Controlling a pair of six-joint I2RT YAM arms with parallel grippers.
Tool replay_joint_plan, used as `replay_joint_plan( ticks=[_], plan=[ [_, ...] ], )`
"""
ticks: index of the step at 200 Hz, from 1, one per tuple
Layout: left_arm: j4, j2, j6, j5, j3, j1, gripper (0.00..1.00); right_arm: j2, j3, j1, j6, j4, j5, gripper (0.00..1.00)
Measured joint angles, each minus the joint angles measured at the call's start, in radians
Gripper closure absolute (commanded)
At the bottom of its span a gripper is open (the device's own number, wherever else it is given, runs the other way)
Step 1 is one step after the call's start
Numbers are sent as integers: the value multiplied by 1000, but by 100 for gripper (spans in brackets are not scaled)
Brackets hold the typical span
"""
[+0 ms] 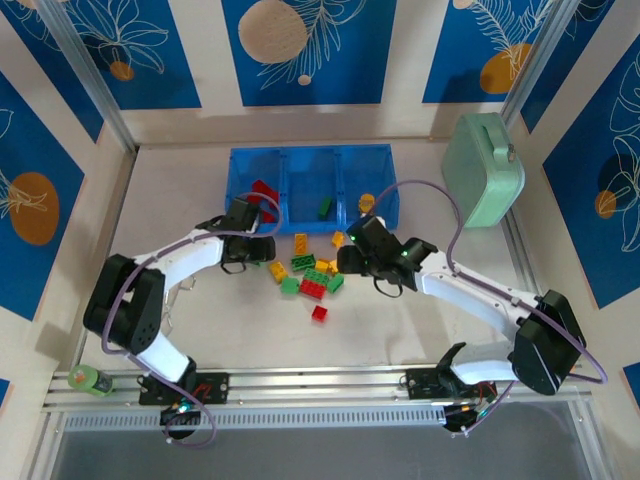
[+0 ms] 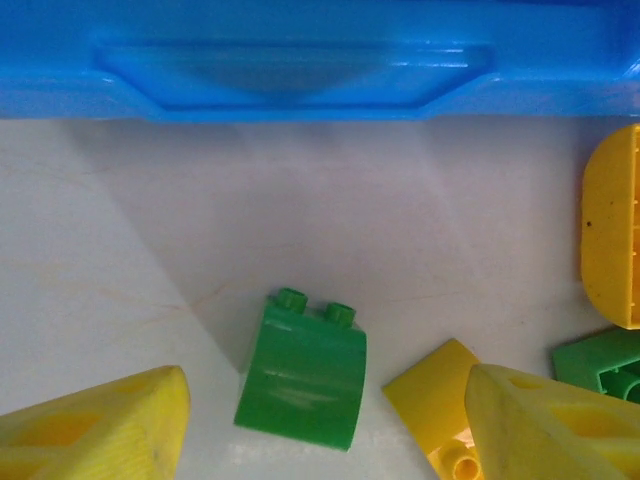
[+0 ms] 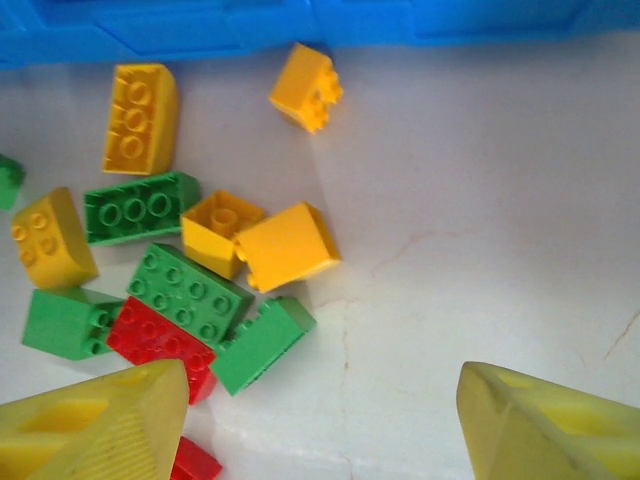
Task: Sort the legos into containers by color
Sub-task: Pick up the lego from the center of the table.
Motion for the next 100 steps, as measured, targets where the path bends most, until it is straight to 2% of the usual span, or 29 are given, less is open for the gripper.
replay_joint_plan(
  ticks=[38, 82, 100],
  plan=[
    [17, 52, 2, 22, 2, 0, 28, -34, -89, -14, 44, 10, -14, 29],
    [49, 82, 16, 21, 2, 0, 42, -101, -117, -45, 60, 17, -19, 31],
    [50, 92, 21, 21, 2, 0, 43, -119, -128, -53, 67, 20, -21, 31]
  ],
)
